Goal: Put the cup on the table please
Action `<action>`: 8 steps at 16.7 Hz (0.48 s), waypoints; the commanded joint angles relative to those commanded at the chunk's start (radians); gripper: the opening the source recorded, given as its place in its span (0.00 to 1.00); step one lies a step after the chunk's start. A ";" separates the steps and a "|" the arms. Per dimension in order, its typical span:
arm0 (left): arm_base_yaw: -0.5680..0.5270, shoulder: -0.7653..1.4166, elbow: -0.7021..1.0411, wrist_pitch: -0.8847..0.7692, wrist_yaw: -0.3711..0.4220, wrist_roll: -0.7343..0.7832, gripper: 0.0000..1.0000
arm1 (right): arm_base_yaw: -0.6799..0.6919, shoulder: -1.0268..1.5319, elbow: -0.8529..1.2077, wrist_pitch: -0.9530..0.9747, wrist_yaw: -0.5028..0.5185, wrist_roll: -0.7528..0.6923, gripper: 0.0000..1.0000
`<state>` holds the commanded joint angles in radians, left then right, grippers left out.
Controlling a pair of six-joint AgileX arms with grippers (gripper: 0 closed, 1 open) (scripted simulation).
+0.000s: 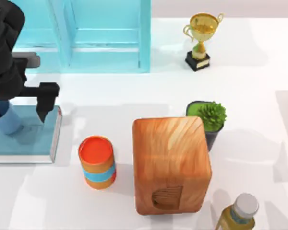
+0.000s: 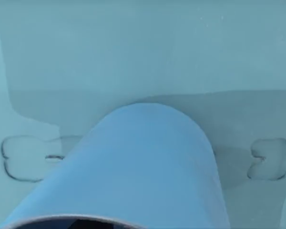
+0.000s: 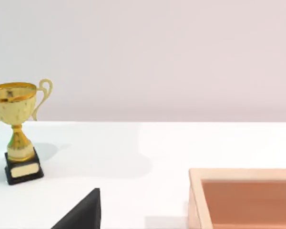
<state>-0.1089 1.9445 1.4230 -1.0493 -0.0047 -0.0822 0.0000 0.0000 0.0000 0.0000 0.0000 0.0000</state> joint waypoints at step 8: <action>0.000 0.000 0.000 0.000 0.000 0.000 0.17 | 0.000 0.000 0.000 0.000 0.000 0.000 1.00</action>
<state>-0.1089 1.9445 1.4230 -1.0493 -0.0047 -0.0822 0.0000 0.0000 0.0000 0.0000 0.0000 0.0000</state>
